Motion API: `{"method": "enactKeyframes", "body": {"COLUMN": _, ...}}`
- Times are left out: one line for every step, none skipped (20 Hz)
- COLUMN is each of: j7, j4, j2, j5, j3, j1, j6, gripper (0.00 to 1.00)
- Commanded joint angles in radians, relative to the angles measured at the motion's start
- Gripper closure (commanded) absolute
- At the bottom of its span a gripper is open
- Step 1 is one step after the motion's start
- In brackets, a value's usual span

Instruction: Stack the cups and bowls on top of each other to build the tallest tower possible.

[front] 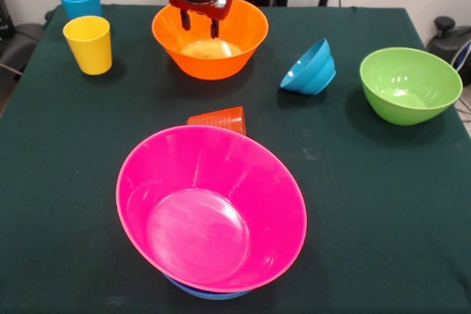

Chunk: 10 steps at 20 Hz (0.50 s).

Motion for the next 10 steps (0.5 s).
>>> {"method": "enactKeyframes", "body": {"j7": -0.054, "j4": -0.064, "j2": -0.083, "j5": 0.032, "j3": 0.071, "j1": -0.001, "j6": 0.128, "gripper": 0.00}}
{"method": "enactKeyframes", "body": {"j7": -0.061, "j4": -0.071, "j2": -0.090, "j5": 0.030, "j3": 0.074, "j1": -0.001, "j6": 0.139, "gripper": 0.00}}
{"method": "enactKeyframes", "body": {"j7": -0.063, "j4": -0.071, "j2": -0.094, "j5": 0.031, "j3": 0.079, "j1": -0.006, "j6": 0.145, "gripper": 0.00}}
{"method": "enactKeyframes", "body": {"j7": -0.064, "j4": -0.066, "j2": -0.104, "j5": 0.036, "j3": 0.084, "j1": -0.010, "j6": 0.155, "gripper": 0.00}}
{"method": "enactKeyframes", "body": {"j7": -0.065, "j4": -0.066, "j2": -0.111, "j5": 0.039, "j3": 0.086, "j1": -0.012, "j6": 0.168, "gripper": 0.00}}
{"method": "enactKeyframes", "body": {"j7": -0.067, "j4": -0.065, "j2": -0.119, "j5": 0.040, "j3": 0.089, "j1": -0.013, "j6": 0.179, "gripper": 0.00}}
{"method": "enactKeyframes", "body": {"j7": -0.070, "j4": -0.063, "j2": -0.128, "j5": 0.042, "j3": 0.092, "j1": -0.014, "j6": 0.189, "gripper": 0.00}}
{"method": "enactKeyframes", "body": {"j7": -0.071, "j4": -0.064, "j2": -0.134, "j5": 0.040, "j3": 0.093, "j1": -0.014, "j6": 0.196, "gripper": 0.00}}
{"method": "enactKeyframes", "body": {"j7": -0.077, "j4": -0.067, "j2": -0.138, "j5": 0.038, "j3": 0.095, "j1": -0.016, "j6": 0.204, "gripper": 0.00}}
{"method": "enactKeyframes", "body": {"j7": -0.083, "j4": -0.061, "j2": -0.145, "j5": 0.038, "j3": 0.099, "j1": -0.021, "j6": 0.211, "gripper": 0.00}}
